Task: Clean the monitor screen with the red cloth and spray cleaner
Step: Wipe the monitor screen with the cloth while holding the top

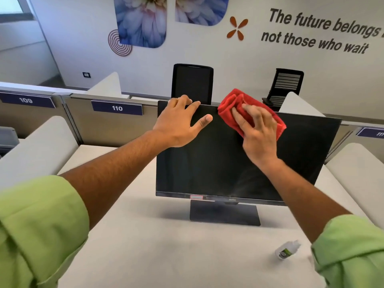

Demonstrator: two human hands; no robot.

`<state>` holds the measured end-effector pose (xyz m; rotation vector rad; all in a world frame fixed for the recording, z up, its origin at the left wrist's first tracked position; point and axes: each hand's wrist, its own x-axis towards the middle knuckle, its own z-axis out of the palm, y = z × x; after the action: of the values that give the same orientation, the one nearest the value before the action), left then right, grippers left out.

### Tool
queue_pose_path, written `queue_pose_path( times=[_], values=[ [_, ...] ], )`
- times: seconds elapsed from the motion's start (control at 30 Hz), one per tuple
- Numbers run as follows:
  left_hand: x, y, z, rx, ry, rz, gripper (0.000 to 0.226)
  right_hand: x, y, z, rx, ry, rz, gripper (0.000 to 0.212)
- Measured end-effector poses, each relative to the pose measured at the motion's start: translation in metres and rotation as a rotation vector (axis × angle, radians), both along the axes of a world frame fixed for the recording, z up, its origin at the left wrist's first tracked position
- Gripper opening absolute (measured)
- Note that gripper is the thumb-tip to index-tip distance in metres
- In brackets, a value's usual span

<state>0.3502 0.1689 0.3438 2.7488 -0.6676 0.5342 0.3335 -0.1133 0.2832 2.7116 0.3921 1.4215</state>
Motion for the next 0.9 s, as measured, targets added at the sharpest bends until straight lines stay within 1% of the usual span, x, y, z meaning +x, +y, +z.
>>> queue_pose_path(
  times=[0.07, 0.13, 0.33, 0.43, 0.5, 0.6, 0.7, 0.83, 0.9],
  values=[
    [0.0, 0.004, -0.002, -0.007, -0.005, -0.005, 0.087, -0.011, 0.009, -0.026, 0.021, -0.015, 0.032, 0.053],
    [-0.001, 0.007, -0.002, -0.023, 0.005, -0.015, 0.083, -0.025, 0.018, -0.058, 0.01, 0.012, 0.07, 0.05],
    [-0.004, 0.007, 0.001, -0.074, 0.027, -0.04, 0.068, -0.088, 0.023, -0.174, -0.127, 0.236, 0.215, 0.042],
    [-0.001, 0.005, 0.003, -0.075, 0.049, -0.037, 0.067, -0.104, 0.02, -0.204, -0.177, 0.337, 0.228, 0.063],
    [0.001, 0.004, 0.005, -0.082, 0.069, -0.031, 0.066, -0.099, 0.016, -0.195, -0.234, 0.352, 0.248, 0.066],
    [0.003, 0.002, 0.003, -0.099, 0.078, -0.026, 0.064, -0.078, 0.002, -0.158, -0.26, 0.275, 0.264, 0.051],
    [0.003, 0.002, -0.001, -0.138, 0.077, -0.02, 0.057, -0.05, -0.017, -0.101, -0.232, 0.151, 0.253, 0.04],
    [0.003, -0.001, -0.001, -0.165, 0.087, -0.015, 0.052, -0.011, -0.051, -0.012, -0.204, 0.007, 0.179, 0.04],
    [0.002, -0.004, -0.001, -0.16, 0.078, -0.01, 0.052, -0.002, -0.063, 0.019, -0.184, -0.017, 0.131, 0.042]
  ],
)
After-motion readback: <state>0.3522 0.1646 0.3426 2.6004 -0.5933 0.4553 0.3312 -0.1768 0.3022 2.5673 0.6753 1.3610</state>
